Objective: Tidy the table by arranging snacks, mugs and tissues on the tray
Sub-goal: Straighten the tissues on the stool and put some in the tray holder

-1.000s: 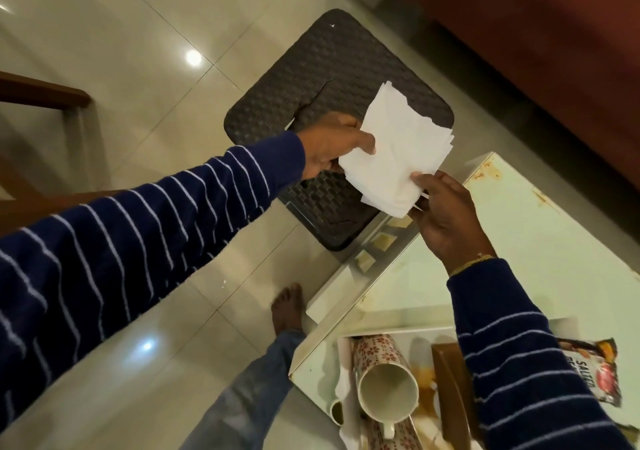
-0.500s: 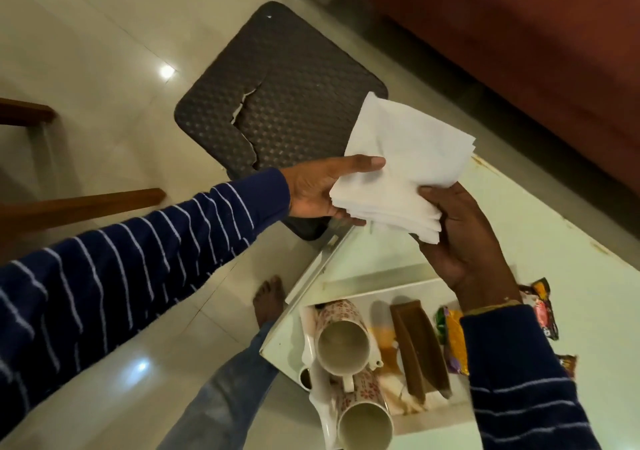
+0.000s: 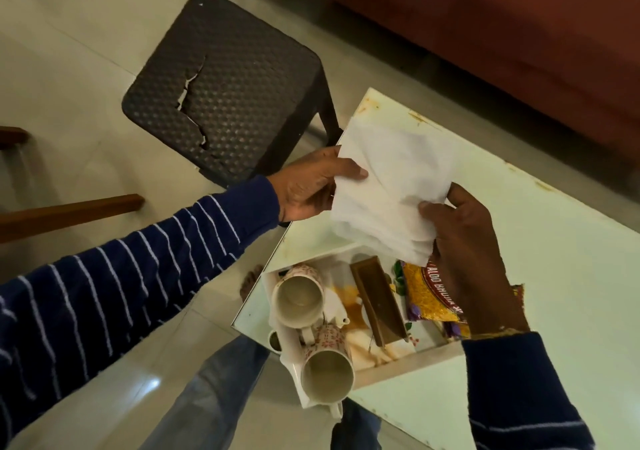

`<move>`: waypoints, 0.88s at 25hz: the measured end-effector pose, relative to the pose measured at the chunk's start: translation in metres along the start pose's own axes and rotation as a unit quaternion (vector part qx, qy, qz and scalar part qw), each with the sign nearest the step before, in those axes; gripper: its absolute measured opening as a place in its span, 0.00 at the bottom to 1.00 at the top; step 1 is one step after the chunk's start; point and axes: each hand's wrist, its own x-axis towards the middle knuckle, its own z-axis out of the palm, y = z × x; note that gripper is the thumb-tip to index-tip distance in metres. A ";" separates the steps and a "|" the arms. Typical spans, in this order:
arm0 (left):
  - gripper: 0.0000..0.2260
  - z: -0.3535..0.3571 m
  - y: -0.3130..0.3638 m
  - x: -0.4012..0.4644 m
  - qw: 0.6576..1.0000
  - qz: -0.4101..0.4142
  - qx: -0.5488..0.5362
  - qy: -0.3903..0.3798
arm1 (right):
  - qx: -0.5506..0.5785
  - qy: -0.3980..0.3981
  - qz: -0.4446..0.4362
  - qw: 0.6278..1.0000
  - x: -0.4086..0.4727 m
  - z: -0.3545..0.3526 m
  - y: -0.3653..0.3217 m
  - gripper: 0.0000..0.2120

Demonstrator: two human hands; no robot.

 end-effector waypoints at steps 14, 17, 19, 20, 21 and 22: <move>0.08 0.045 -0.046 0.000 0.982 0.002 -0.183 -0.040 | 0.021 0.036 -0.047 0.998 -0.040 -0.049 0.030 0.14; 0.19 0.044 -0.050 0.002 0.986 -0.033 -0.163 -0.004 | 0.034 0.027 -0.061 0.997 -0.051 -0.051 0.039 0.15; 0.12 0.044 -0.056 0.005 0.995 -0.037 -0.085 0.024 | 0.042 0.026 -0.055 0.997 -0.057 -0.049 0.049 0.14; 0.07 0.043 -0.059 0.006 0.998 -0.036 -0.033 0.038 | 0.040 0.033 -0.040 0.998 -0.060 -0.046 0.054 0.14; 0.05 0.042 -0.062 0.007 0.998 -0.037 0.026 0.049 | 0.036 0.045 -0.021 0.998 -0.064 -0.042 0.060 0.15; 0.07 0.042 -0.064 0.007 0.994 -0.041 0.083 0.062 | 0.036 0.057 -0.001 0.998 -0.070 -0.038 0.066 0.15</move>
